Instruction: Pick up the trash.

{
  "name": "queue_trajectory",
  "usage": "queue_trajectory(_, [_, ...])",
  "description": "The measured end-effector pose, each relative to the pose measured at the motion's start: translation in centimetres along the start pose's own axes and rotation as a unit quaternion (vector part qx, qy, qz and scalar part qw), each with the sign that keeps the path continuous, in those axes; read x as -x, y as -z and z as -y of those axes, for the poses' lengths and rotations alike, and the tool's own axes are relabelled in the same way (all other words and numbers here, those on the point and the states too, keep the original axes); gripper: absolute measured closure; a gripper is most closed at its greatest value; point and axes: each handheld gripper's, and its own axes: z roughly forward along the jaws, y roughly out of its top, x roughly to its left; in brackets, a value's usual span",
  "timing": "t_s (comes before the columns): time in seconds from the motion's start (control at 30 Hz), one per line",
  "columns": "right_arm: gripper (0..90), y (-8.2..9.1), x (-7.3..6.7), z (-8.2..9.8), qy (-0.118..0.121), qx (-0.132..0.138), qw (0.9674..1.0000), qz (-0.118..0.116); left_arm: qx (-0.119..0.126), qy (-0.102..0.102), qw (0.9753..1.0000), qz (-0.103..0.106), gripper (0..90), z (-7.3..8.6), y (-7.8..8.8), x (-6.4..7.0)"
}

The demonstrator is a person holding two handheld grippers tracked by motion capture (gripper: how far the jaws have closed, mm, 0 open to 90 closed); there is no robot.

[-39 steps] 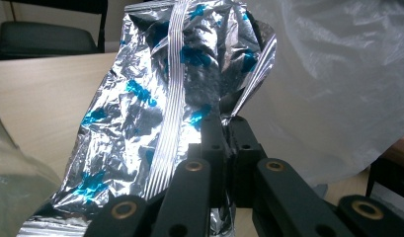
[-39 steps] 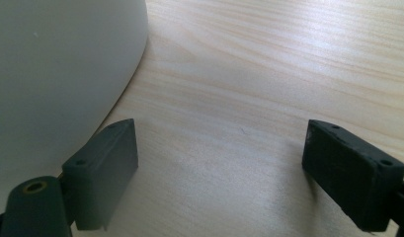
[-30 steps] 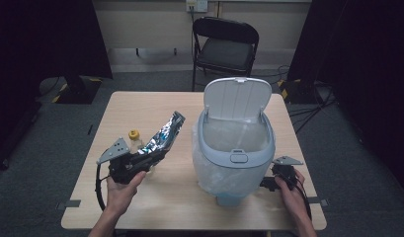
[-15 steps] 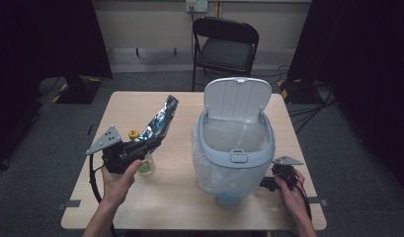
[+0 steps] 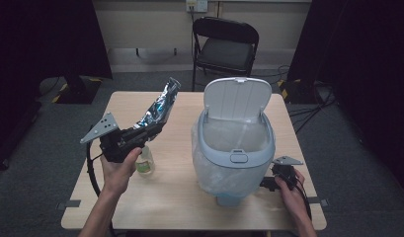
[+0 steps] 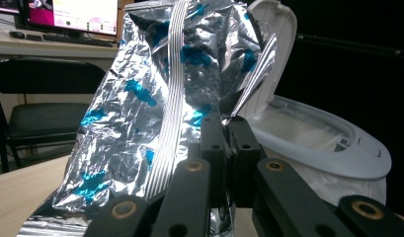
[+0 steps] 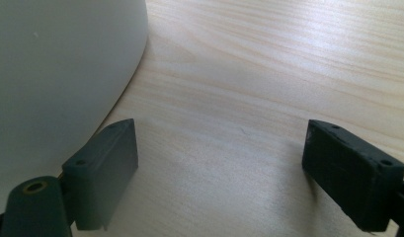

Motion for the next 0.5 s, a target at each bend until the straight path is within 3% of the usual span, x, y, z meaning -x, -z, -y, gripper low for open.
queue_trajectory(0.5, [13.2, 0.0, 0.0, 0.0, 0.0, 0.0, 1.0, 0.0, 0.036, -0.022, 0.999, 0.013, 87.7, -3.2, -0.2, 1.3])
